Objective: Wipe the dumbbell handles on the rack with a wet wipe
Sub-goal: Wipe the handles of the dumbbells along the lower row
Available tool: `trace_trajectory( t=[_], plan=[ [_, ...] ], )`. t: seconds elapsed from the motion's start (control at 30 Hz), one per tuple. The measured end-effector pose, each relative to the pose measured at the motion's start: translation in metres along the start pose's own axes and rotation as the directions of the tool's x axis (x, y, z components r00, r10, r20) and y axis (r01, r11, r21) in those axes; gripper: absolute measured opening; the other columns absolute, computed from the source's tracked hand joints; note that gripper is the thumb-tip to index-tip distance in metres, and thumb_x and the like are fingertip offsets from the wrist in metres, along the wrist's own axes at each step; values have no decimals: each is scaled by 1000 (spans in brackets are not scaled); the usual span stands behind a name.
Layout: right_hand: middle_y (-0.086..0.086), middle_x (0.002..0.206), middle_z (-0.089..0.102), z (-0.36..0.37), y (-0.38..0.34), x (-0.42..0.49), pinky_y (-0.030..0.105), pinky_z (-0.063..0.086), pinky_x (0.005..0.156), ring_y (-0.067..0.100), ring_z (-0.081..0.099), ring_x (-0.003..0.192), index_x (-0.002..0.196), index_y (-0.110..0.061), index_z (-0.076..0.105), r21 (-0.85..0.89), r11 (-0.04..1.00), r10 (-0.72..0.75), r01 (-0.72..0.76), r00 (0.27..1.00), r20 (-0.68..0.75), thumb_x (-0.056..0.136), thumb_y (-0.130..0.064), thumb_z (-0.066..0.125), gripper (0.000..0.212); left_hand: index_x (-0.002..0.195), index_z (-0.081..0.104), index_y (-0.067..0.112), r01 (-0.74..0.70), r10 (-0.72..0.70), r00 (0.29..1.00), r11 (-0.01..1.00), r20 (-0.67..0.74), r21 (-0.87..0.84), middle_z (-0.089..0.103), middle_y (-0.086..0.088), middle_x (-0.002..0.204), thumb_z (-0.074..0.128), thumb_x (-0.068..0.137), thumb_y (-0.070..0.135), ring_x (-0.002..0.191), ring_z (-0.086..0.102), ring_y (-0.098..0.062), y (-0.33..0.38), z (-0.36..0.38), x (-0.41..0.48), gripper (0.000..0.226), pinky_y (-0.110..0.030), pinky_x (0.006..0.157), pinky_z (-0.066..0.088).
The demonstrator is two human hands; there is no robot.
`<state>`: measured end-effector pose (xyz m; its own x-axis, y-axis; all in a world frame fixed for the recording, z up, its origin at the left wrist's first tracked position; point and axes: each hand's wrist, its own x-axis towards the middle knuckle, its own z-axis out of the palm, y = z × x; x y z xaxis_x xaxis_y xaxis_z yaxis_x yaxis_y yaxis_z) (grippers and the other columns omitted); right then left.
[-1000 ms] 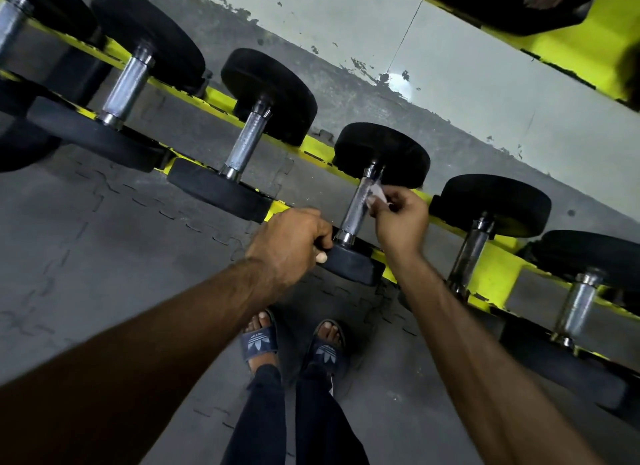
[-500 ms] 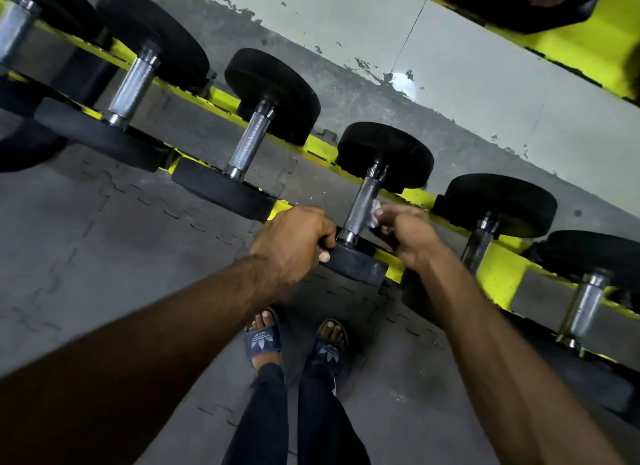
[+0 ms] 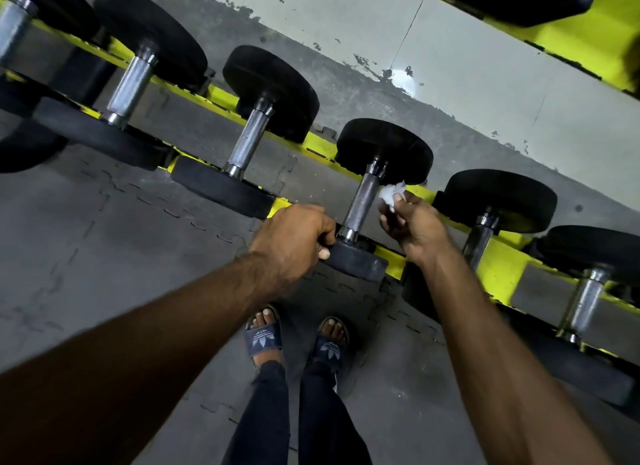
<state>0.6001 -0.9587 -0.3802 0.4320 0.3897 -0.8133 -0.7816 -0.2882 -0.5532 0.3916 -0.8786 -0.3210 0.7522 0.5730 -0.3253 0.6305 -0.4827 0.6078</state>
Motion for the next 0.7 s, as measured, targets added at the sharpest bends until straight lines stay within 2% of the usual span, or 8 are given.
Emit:
trace_trajectory(
  t=[0.1,0.2,0.3,0.37,0.43,0.5,0.63,0.7],
  plan=[
    [7,75,66,11,0,0,21,52,54,11,63,57,99,-14,58,-8,1000,23,-22,1000,21,94,-3,60,12,80,71,24,9,-9,1000,1000,3,7,59,12,83,80,67,1,83,61,-16,2,-2,-1,28,-36,72,55],
    [14,78,69,20,5,-1,22,53,50,15,64,52,93,-7,64,-81,997,-21,13,995,-94,87,5,65,14,81,71,23,12,-12,1000,1000,8,12,59,12,84,80,67,1,85,60,-16,3,-2,-1,28,-36,73,55],
    [14,80,70,24,10,-1,28,56,57,22,65,62,86,-5,70,-218,964,-200,155,958,-204,80,9,71,15,81,72,22,6,-6,1000,1000,3,12,59,11,84,81,67,1,85,60,-17,3,-2,-1,27,-37,73,55],
    [7,83,73,24,14,1,32,59,63,22,69,71,91,-10,73,-414,873,-372,257,901,-224,78,1,76,18,81,72,22,1,-1,1000,1000,-4,13,60,10,84,81,67,1,85,61,-17,2,-1,-2,27,-37,73,55],
    [0,88,74,23,17,2,33,61,73,17,72,80,99,-14,75,-554,761,-506,339,844,-179,78,-4,79,24,81,72,21,-5,5,1000,1000,-5,9,61,9,84,81,67,1,85,61,-18,2,-1,-2,25,-38,72,54],
    [-7,87,74,24,19,-2,34,61,77,12,72,82,102,-14,77,-618,685,-553,386,828,-96,82,-5,73,22,81,72,20,-5,5,1000,1000,-8,0,60,8,84,80,67,1,84,60,-18,3,-2,-3,25,-38,72,54],
    [-6,74,74,32,18,-11,37,54,63,17,67,68,74,-28,76,-695,607,-522,385,853,16,83,-22,69,14,81,72,20,3,-3,1000,1000,-15,-2,59,9,84,80,69,1,83,59,-18,4,-2,-4,24,-37,72,54],
    [-3,74,73,37,13,-16,32,53,62,17,68,69,76,-22,77,-763,505,-558,402,827,67,83,-27,75,8,81,72,20,0,0,1000,1000,-16,-2,60,8,84,80,70,1,83,60,-18,4,-2,-4,23,-38,72,55]
  ],
)
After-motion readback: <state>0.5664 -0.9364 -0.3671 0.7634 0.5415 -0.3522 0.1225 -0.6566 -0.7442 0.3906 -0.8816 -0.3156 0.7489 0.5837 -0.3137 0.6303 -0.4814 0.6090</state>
